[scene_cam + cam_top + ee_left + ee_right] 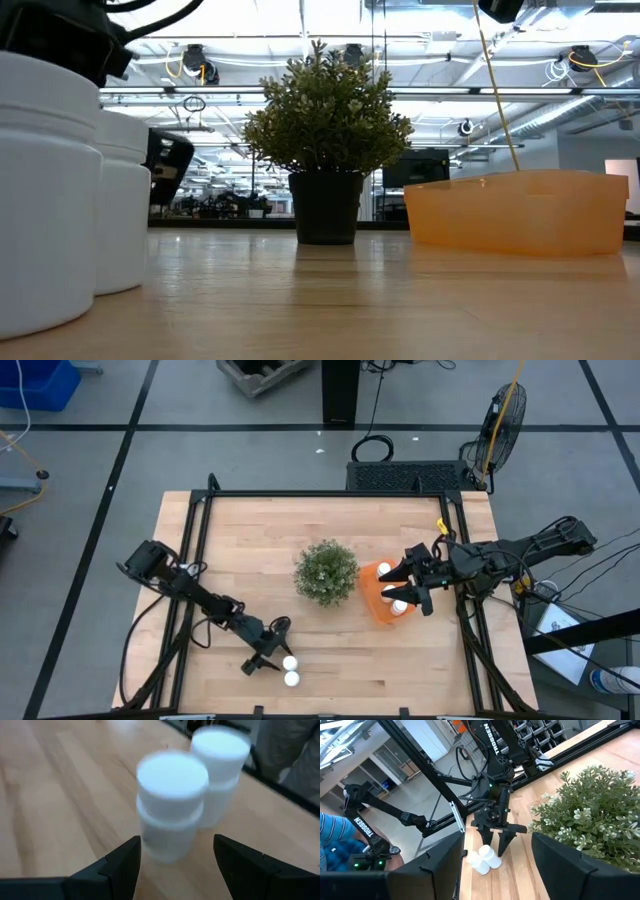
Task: Pick and place pill bottles into a basket
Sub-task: Put the white medicine bottle into the orange bin
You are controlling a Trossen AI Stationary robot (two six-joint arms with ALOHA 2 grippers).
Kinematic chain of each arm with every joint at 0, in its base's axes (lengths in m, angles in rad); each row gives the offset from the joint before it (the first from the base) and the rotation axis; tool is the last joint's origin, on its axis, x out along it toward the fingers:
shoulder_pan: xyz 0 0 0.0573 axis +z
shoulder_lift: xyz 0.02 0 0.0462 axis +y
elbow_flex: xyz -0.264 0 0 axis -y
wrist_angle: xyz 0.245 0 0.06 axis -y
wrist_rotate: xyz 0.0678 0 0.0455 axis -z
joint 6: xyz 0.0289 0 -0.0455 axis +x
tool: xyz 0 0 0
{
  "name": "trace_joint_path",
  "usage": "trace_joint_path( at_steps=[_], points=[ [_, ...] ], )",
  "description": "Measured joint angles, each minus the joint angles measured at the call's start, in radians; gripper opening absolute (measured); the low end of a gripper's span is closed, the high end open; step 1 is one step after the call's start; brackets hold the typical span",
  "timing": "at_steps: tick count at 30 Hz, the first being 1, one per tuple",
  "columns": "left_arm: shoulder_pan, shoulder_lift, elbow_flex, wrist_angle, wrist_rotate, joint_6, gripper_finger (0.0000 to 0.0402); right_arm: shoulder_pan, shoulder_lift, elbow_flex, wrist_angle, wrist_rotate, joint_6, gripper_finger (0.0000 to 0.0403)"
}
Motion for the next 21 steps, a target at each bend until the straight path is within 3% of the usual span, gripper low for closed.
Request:
trace_joint_path(
  at_steps=[7, 12, 21],
  points=[
    [0.018, 0.029, 0.008, 0.070, -0.030, 0.013, 0.0255, 0.000, 0.000, 0.000, -0.003, 0.000, 0.001, 0.0228],
    [0.027, 0.055, 0.022, 0.096, 0.021, 0.013, 0.0255, 0.000, 0.000, 0.000, -0.001, 0.000, 0.001, 0.0228],
    [0.032, 0.055, 0.061, 0.085, 0.022, 0.043, 0.0255, 0.000, 0.000, 0.000, -0.008, -0.001, 0.000, 0.0228]
  ],
)
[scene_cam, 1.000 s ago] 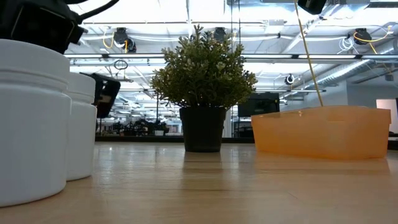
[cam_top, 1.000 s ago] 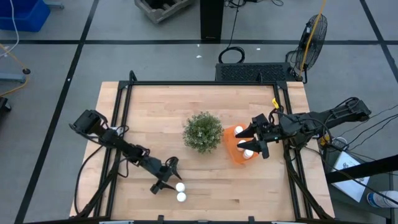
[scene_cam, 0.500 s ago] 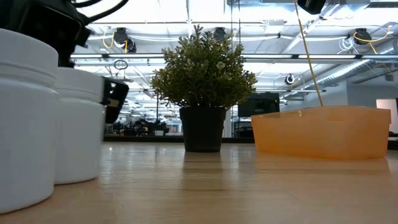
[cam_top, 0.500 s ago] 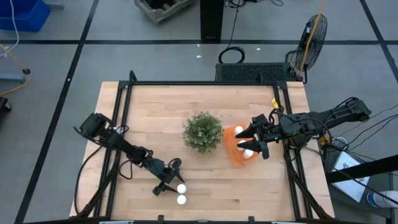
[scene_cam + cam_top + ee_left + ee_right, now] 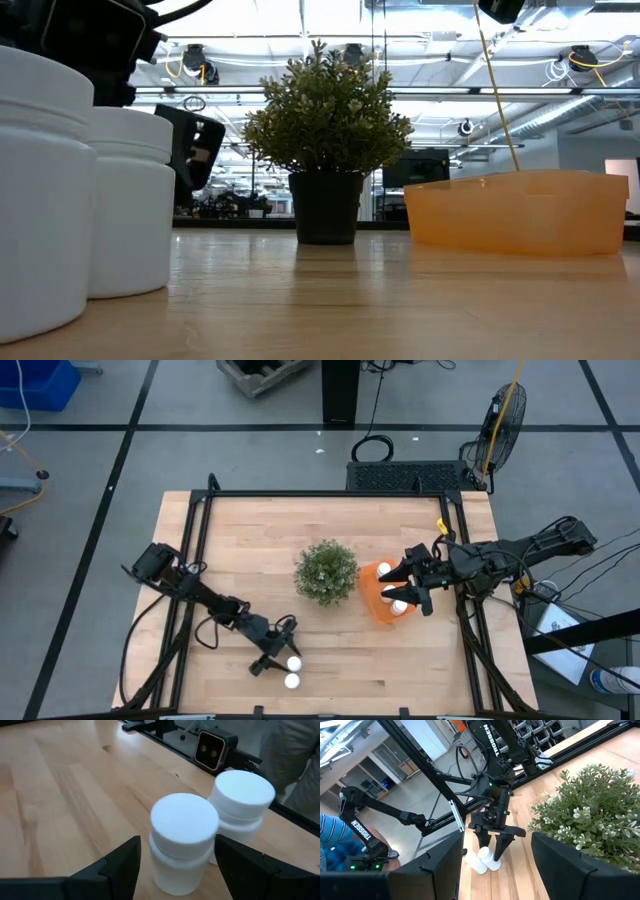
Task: Pick and place pill bottles into a basket
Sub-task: Put the white medicine bottle into the orange bin
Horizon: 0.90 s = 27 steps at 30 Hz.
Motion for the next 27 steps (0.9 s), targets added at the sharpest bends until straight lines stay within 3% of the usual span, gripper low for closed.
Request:
trace_joint_path(
  at_steps=[17, 22, 27],
  points=[
    [0.017, 0.039, 0.008, -0.031, 0.035, -0.006, 0.0255, 0.000, 0.000, 0.000, 0.000, 0.000, -0.008, 0.0226],
    [0.016, 0.117, 0.025, 0.043, 0.056, -0.026, 0.0255, 0.000, 0.000, 0.000, 0.000, 0.000, -0.005, 0.0226],
    [0.029, 0.108, 0.046, 0.065, 0.055, -0.028, 0.0241, 0.000, 0.000, 0.000, 0.000, -0.003, 0.001, 0.0226]
  ],
)
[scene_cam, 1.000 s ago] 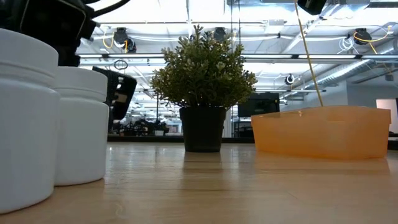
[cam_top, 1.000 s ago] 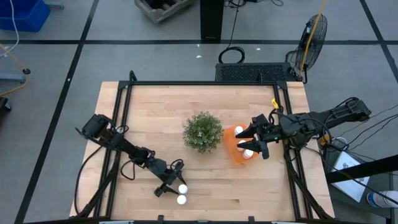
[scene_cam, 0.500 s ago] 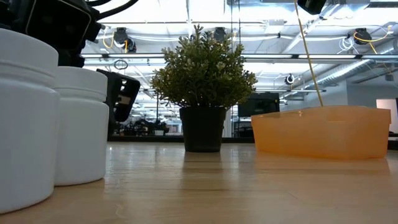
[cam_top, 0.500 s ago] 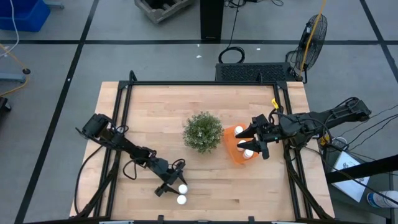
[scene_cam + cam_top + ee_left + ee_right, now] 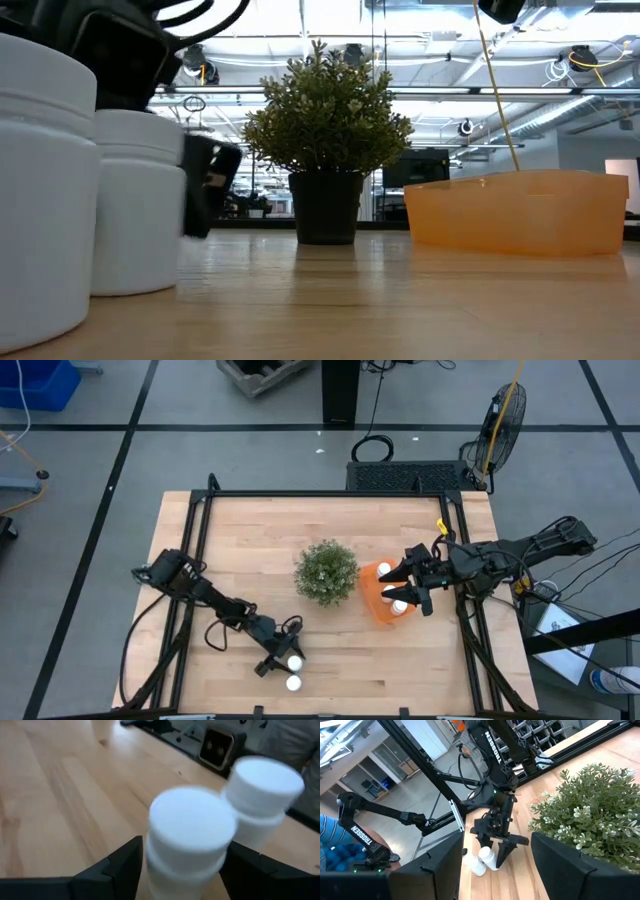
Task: Pick and place pill bottles into a basket
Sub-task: Put the white medicine bottle into the orange bin
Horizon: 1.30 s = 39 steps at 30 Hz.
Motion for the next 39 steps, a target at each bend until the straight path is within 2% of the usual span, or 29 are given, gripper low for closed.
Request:
trace_joint_path(
  at_steps=[8, 12, 17, 20, 24, 28, 34, 39],
  points=[
    [0.025, 0.000, 0.005, -0.007, 0.075, -0.001, 0.0179, 0.000, 0.000, 0.000, 0.000, 0.000, -0.007, 0.0226],
    [0.037, -0.013, 0.005, -0.031, 0.078, -0.030, 0.0175, 0.000, 0.000, 0.000, 0.001, 0.000, -0.030, 0.0226],
    [0.064, -0.179, 0.005, -0.241, 0.030, -0.107, 0.0175, -0.002, 0.000, 0.000, 0.001, -0.001, -0.047, 0.0226],
    [0.089, -0.337, 0.033, -0.488, -0.019, -0.107, 0.0174, -0.015, 0.017, 0.000, 0.036, -0.009, -0.078, 0.0226],
    [0.113, -0.516, 0.153, -0.886, -0.107, -0.107, 0.0174, -0.041, 0.083, 0.071, 0.083, -0.039, -0.193, 0.0226],
    [0.119, -0.618, 0.315, -1.140, -0.164, -0.106, 0.0174, -0.075, 0.199, 0.258, -0.036, -0.080, -0.331, 0.0226],
    [0.115, -0.618, 0.622, -1.456, -0.286, -0.124, 0.0173, -0.109, 0.388, 0.559, -0.164, -0.106, -0.467, 0.0226],
    [0.140, -0.559, 0.827, -1.643, -0.429, -0.152, 0.0173, -0.132, 0.515, 0.700, -0.204, -0.140, -0.490, 0.0226]
  ],
)
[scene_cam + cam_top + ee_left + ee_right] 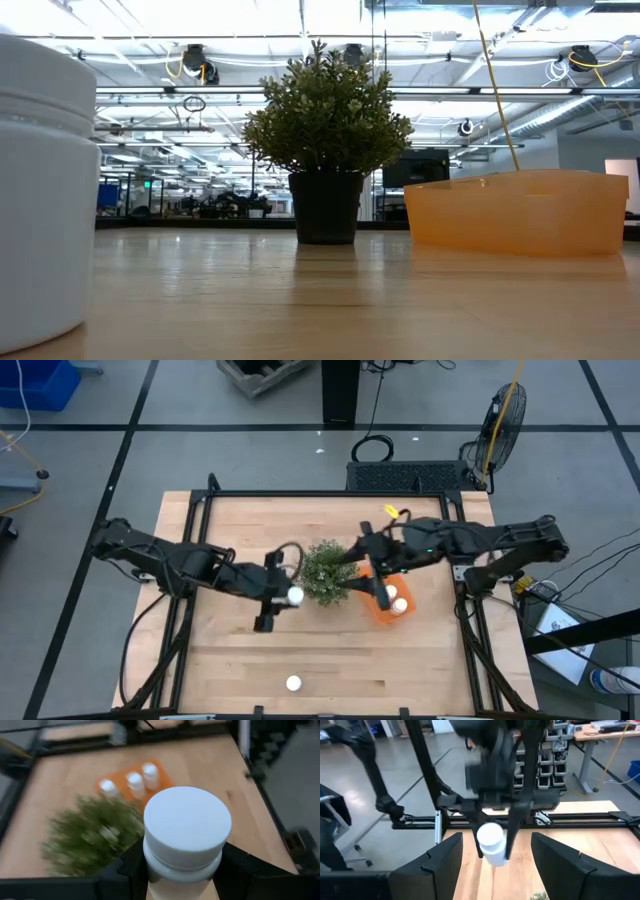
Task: Pick and place pill bottles into a basket
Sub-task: Put the white medicine bottle into the orange bin
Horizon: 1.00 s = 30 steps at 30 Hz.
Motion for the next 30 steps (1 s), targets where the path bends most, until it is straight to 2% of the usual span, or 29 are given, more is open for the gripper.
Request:
trace_joint_path(
  at_steps=[5, 9, 15, 23, 30],
  points=[
    [0.040, 0.053, 0.116, -0.070, -0.031, -0.052, 0.0173, -0.045, 0.059, 0.022, -0.001, -0.094, 0.017, 0.0226],
    [0.067, 0.079, 0.143, -0.078, -0.013, -0.086, 0.0173, -0.070, 0.085, 0.022, -0.010, -0.124, 0.019, 0.0226],
    [0.094, 0.099, 0.145, -0.093, 0.023, -0.110, 0.0173, -0.083, 0.090, 0.022, 0.001, -0.147, -0.007, 0.0229],
    [0.126, 0.096, 0.146, -0.107, 0.104, -0.137, 0.0173, -0.116, 0.102, 0.022, 0.005, -0.147, -0.007, 0.0265],
    [0.133, 0.096, 0.145, -0.120, 0.104, -0.139, 0.0173, -0.139, 0.165, 0.018, 0.032, -0.175, -0.007, 0.0271]
  ],
)
